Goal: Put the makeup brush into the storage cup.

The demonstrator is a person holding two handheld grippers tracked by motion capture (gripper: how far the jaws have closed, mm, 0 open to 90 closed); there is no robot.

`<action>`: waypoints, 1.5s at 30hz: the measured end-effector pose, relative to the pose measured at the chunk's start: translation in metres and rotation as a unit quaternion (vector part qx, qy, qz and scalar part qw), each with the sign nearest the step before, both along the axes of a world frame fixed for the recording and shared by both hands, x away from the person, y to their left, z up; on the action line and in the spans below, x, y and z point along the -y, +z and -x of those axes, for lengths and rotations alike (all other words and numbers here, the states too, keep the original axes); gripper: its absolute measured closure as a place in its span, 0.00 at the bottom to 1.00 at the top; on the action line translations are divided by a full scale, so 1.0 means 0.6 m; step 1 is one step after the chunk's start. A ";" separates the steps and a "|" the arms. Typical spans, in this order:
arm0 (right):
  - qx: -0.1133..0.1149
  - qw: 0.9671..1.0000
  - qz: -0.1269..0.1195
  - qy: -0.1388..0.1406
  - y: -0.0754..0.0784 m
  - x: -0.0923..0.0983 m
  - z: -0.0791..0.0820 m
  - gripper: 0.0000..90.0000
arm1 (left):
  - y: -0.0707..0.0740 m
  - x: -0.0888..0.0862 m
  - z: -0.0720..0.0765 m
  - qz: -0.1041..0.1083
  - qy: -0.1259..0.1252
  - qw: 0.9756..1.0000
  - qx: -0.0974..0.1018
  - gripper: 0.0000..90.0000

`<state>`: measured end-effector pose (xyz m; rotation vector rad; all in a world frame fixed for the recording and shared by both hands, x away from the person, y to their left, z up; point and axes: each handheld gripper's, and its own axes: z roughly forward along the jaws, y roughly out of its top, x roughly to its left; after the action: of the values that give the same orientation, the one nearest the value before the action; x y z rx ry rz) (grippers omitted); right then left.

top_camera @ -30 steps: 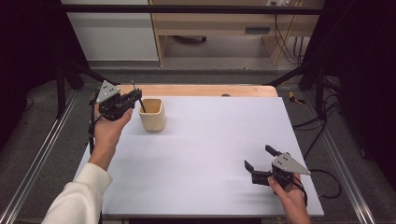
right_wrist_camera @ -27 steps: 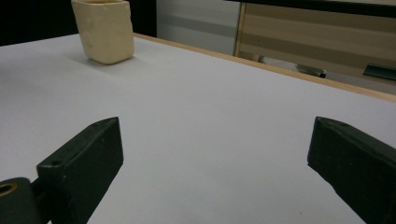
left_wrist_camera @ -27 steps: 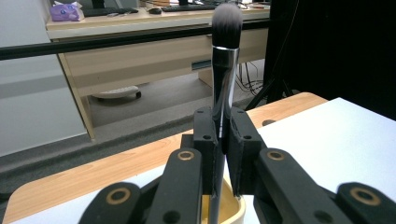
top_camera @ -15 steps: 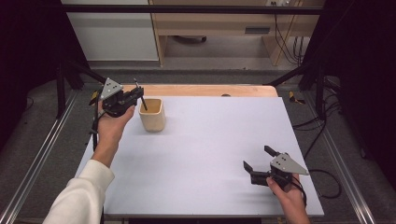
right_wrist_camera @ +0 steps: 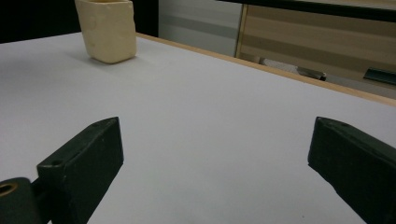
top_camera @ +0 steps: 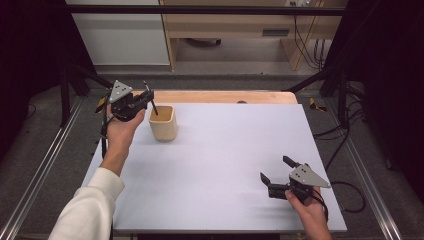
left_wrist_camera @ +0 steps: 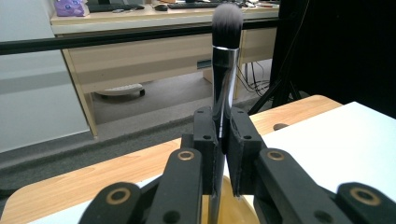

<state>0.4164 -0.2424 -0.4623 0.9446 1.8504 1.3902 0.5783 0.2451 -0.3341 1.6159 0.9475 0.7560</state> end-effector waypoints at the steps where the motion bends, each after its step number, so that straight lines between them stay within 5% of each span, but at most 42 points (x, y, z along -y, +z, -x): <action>1: 0.000 1.000 0.000 0.000 0.000 0.000 0.000 0.04 | -0.001 -0.001 -0.001 -0.001 0.001 1.000 -0.001 0.92; 45: 0.000 1.000 -0.001 0.012 0.001 -0.007 0.001 0.05 | -0.059 0.012 -0.008 -0.026 -0.006 0.999 -0.033 0.92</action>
<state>0.4156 -0.2383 -0.4615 0.9269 1.8667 1.4069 0.5829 0.2379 -0.3694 1.7001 0.9717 0.7288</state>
